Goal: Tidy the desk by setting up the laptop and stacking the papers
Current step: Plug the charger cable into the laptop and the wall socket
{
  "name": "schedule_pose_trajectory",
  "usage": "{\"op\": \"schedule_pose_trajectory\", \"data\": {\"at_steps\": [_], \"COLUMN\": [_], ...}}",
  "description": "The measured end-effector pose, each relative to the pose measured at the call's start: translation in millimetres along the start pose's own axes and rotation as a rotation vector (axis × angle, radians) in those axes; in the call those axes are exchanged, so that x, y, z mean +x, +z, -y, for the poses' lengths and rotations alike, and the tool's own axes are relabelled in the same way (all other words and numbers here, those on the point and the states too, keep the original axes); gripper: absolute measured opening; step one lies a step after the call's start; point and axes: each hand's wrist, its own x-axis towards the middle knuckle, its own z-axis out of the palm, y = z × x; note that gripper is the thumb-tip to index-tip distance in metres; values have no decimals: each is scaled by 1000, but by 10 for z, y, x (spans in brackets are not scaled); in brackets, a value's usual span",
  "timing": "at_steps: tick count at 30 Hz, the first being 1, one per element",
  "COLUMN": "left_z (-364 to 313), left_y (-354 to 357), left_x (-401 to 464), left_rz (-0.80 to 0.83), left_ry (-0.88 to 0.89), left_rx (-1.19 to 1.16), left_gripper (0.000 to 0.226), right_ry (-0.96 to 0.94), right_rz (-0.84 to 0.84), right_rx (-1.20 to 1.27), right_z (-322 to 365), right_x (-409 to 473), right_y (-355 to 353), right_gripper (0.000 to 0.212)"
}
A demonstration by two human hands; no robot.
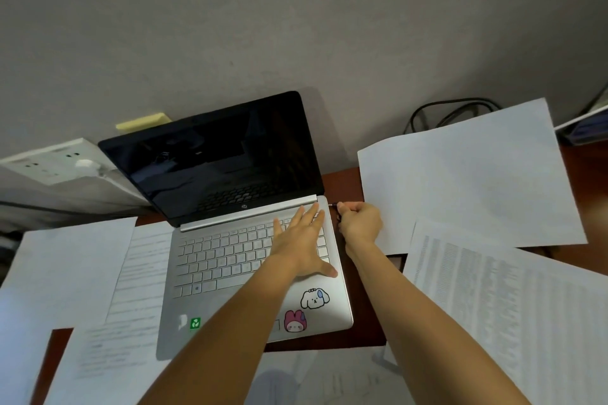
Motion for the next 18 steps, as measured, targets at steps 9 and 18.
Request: {"op": "schedule_pose_trajectory", "data": {"at_steps": [9,18], "left_z": [28,48], "left_y": [38,64], "left_x": [21,36], "left_rz": [-24,-31], "left_ry": [7,17], "left_rx": [-24,-43], "left_gripper": [125,125], "right_ry": [-126,-200], "right_rz": [99,147], "right_rx": [-116,-231], "right_z": [61,126], "right_x": [-29,-62], "right_y": [-93,-88], "right_gripper": [39,37]}}
